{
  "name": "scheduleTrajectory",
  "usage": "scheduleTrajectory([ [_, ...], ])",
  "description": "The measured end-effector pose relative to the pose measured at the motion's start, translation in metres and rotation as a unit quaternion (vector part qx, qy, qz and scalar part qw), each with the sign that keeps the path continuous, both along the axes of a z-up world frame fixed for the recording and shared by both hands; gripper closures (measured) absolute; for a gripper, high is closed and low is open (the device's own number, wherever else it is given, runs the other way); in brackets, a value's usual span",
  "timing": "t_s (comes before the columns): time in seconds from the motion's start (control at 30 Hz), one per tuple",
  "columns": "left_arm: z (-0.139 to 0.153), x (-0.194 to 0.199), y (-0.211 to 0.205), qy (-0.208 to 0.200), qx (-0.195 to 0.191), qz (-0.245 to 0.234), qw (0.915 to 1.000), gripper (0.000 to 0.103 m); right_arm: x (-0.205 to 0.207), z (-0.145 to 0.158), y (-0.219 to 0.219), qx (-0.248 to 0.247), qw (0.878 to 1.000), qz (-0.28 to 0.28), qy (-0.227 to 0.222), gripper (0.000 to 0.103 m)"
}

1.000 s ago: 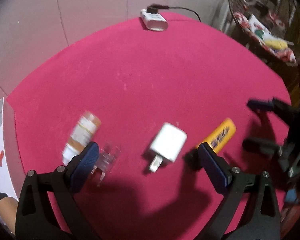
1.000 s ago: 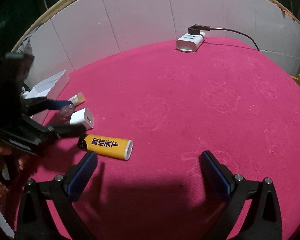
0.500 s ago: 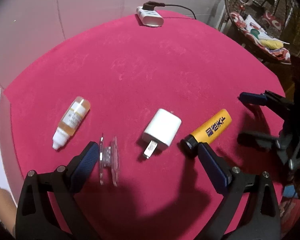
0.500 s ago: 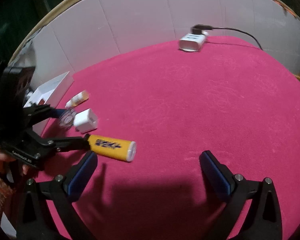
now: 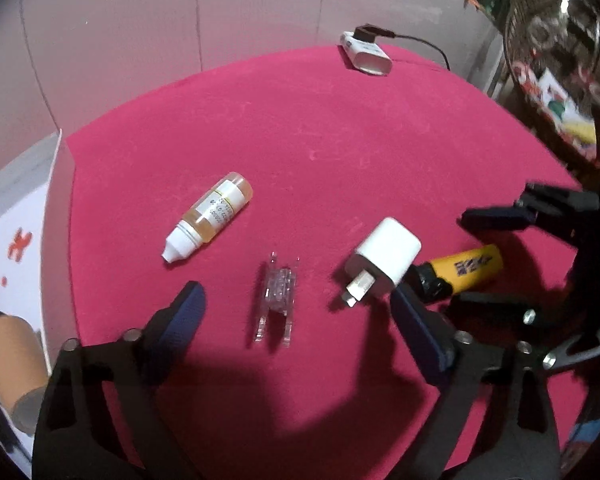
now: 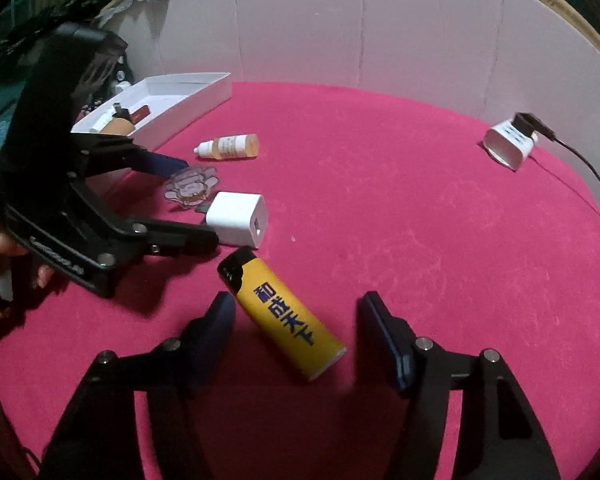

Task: Organize rigid objects
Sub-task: 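Grasp the clear acrylic stand with the left gripper, then grasp the yellow lighter with the right gripper while the left gripper holds the stand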

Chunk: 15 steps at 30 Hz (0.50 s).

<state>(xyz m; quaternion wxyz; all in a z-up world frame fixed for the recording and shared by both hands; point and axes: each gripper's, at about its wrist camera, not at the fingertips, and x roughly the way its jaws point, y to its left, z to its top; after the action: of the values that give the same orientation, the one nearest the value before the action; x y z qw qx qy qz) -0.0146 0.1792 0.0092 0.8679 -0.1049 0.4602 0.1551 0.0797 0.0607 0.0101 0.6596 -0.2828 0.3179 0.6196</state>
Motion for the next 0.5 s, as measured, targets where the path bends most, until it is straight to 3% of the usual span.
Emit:
scheduleTrajectory([
  [0.03,0.000,0.000,-0.003,0.006,0.016,-0.004,0.9998,0.030,-0.002,-0.001,0.000,-0.002,1.000,0.006,-0.009,0.039],
  [0.07,0.001,0.001,-0.006,0.006,0.027,-0.008,0.9996,0.035,-0.004,-0.001,0.000,-0.003,1.000,0.010,-0.014,0.041],
  [0.13,0.003,0.001,-0.007,0.002,0.025,-0.011,0.9996,0.061,-0.006,-0.001,-0.001,-0.001,1.000,0.019,-0.017,0.046],
  [0.27,0.002,0.001,-0.008,0.000,0.029,-0.014,0.9995,0.066,-0.011,0.001,-0.002,0.000,0.999,0.027,-0.024,0.056],
  [0.4,0.002,-0.005,-0.010,-0.008,0.029,-0.002,0.9996,0.086,-0.020,0.002,-0.003,-0.004,0.999,0.039,-0.033,0.081],
  [0.5,0.003,-0.015,-0.014,-0.022,0.027,0.016,0.9993,0.086,-0.023,0.003,-0.004,-0.002,0.999,0.029,-0.035,0.081],
])
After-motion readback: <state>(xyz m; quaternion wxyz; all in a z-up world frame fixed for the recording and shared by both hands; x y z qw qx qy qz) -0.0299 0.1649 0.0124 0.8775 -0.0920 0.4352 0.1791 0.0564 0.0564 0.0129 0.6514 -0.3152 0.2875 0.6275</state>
